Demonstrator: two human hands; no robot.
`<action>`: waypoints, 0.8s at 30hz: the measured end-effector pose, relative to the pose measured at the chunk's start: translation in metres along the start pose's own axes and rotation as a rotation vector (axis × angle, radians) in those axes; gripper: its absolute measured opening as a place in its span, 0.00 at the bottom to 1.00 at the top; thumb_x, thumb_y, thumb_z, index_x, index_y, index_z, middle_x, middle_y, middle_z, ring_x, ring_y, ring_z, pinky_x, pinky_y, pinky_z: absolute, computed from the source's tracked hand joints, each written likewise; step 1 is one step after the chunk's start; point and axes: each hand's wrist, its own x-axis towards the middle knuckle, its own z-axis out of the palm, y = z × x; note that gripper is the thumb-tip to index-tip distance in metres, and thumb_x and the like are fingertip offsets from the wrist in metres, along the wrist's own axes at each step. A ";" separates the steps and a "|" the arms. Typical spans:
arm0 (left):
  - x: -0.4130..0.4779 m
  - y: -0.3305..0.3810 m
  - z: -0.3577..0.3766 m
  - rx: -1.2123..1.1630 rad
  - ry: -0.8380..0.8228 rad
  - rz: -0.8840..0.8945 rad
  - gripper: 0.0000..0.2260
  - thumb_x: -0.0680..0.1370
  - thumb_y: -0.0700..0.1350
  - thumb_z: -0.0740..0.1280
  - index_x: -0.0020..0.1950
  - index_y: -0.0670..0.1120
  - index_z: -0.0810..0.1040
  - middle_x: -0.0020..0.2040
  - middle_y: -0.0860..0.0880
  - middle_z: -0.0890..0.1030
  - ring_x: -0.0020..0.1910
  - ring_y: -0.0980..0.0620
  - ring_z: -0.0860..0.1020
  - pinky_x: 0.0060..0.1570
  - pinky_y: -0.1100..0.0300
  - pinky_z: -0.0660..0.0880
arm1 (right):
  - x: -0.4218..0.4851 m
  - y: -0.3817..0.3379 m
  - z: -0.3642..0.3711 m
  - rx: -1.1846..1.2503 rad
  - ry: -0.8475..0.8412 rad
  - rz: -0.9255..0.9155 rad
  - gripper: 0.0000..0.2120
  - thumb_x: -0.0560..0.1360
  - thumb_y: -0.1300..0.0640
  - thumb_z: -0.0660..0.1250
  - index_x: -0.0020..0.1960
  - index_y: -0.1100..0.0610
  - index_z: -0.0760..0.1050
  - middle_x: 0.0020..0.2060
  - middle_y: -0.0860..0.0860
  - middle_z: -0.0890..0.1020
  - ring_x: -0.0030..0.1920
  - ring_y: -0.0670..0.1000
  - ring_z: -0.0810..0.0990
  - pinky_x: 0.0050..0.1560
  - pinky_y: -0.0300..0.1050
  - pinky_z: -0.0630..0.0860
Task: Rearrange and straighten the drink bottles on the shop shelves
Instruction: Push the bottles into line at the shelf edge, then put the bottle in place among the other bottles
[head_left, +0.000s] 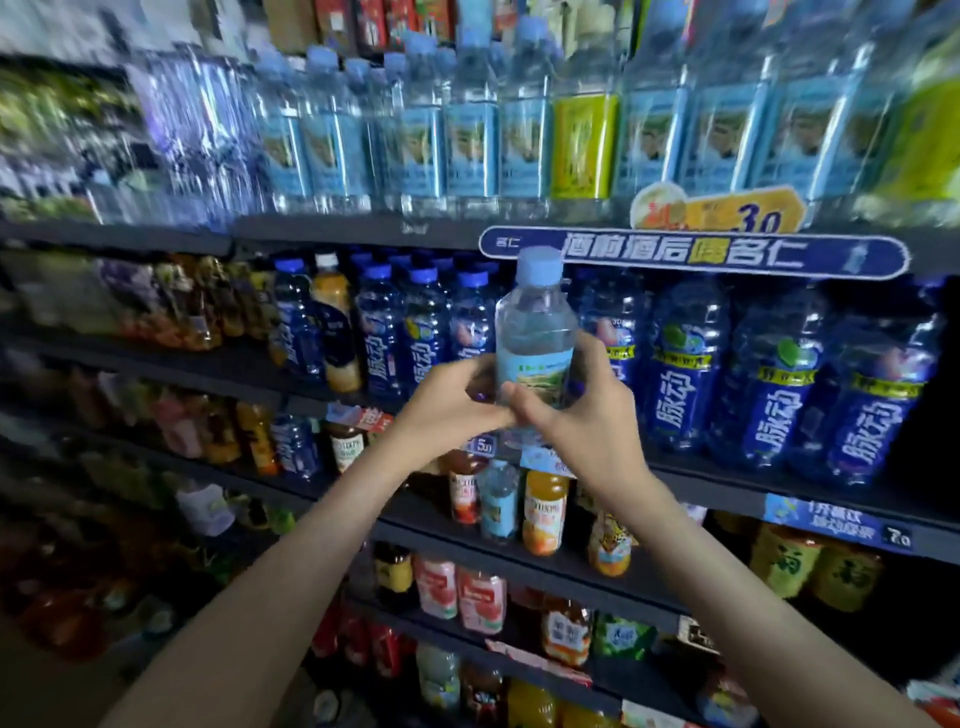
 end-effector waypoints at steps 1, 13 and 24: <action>0.007 0.001 -0.012 0.005 -0.005 0.024 0.19 0.70 0.36 0.73 0.59 0.50 0.79 0.53 0.57 0.83 0.52 0.62 0.80 0.51 0.66 0.75 | 0.009 -0.005 0.008 0.005 0.023 -0.002 0.31 0.67 0.49 0.76 0.66 0.54 0.68 0.53 0.43 0.80 0.52 0.40 0.77 0.51 0.35 0.74; 0.058 -0.020 -0.138 0.045 0.107 0.258 0.21 0.69 0.41 0.74 0.61 0.50 0.78 0.52 0.60 0.82 0.51 0.65 0.80 0.47 0.72 0.74 | 0.084 -0.063 0.113 -0.029 0.148 -0.089 0.26 0.69 0.49 0.74 0.63 0.52 0.70 0.49 0.40 0.78 0.48 0.33 0.76 0.45 0.25 0.70; 0.117 0.014 -0.218 0.193 0.248 0.419 0.30 0.73 0.51 0.71 0.73 0.57 0.65 0.64 0.62 0.73 0.63 0.65 0.71 0.62 0.63 0.69 | 0.183 -0.127 0.156 -0.233 0.260 -0.181 0.23 0.71 0.47 0.71 0.56 0.59 0.67 0.47 0.49 0.73 0.45 0.47 0.71 0.38 0.37 0.63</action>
